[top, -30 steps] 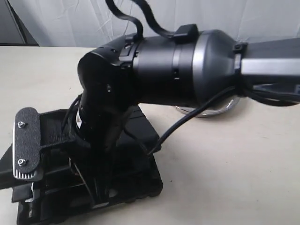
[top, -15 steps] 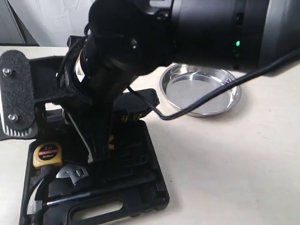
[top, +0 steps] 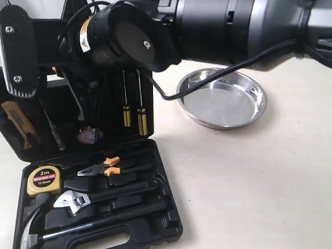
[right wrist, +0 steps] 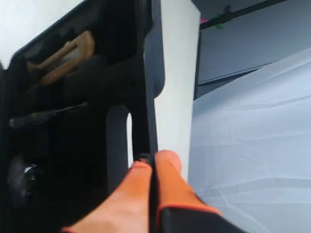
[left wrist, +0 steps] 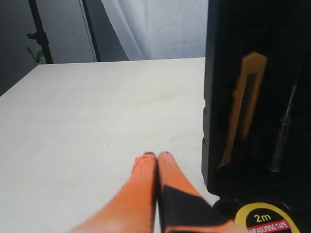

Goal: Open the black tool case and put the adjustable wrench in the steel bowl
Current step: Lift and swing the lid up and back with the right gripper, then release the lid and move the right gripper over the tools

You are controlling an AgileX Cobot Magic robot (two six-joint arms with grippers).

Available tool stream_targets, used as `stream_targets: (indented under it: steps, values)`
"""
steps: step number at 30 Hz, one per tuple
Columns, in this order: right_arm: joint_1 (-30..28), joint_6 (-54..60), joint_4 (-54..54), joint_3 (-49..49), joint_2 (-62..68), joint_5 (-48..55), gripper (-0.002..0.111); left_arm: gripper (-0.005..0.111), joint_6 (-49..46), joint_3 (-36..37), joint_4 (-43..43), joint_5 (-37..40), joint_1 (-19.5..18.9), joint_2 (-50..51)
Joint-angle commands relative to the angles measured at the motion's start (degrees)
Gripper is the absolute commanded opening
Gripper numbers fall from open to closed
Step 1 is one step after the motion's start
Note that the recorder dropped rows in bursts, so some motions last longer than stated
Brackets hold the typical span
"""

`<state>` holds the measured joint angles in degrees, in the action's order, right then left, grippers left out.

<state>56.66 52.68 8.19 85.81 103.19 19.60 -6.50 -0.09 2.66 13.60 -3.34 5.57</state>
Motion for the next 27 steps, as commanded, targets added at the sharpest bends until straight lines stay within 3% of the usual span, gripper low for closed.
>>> stream_targets:
  steps: [1,5,13,16,18,21,23,24,26,27]
  values:
    - [-2.4,0.1,0.4,0.4,0.2,-8.7,-0.001,0.000,0.1,0.1,-0.2,-0.3,-0.1,-0.2]
    - [-4.1,-1.6,-2.5,0.4,0.2,-10.5,-0.001,0.000,0.1,0.1,-0.2,-0.3,-0.1,-0.2]
    - [-4.2,-29.0,-16.6,0.2,-0.9,12.5,-0.001,0.000,0.1,0.1,-0.2,-0.3,-0.1,-0.2]
    - [-4.1,-31.1,-28.1,0.2,1.6,12.9,-0.001,0.000,0.1,0.1,-0.2,-0.3,-0.1,-0.2]
    - [-4.1,-27.6,-36.6,0.2,4.2,10.8,-0.001,0.000,0.1,0.1,-0.2,-0.3,-0.1,-0.2]
    - [-4.1,-10.4,-54.2,0.4,9.2,12.8,-0.001,0.000,0.1,0.1,-0.2,-0.3,-0.1,-0.2]
    - [-4.1,1.3,-62.5,1.6,12.4,21.8,-0.001,0.000,0.1,0.1,-0.2,-0.3,-0.1,-0.2]
    - [-4.1,4.9,-63.1,2.7,13.9,31.6,-0.001,0.000,0.1,0.1,-0.2,-0.3,-0.1,-0.2]
    - [-4.1,7.1,-61.6,4.7,16.1,47.4,-0.001,0.000,0.1,0.1,-0.2,-0.3,-0.1,-0.2]
    - [-4.1,6.8,-59.9,5.4,16.7,50.4,-0.001,0.000,0.1,0.1,-0.2,-0.3,-0.1,-0.2]
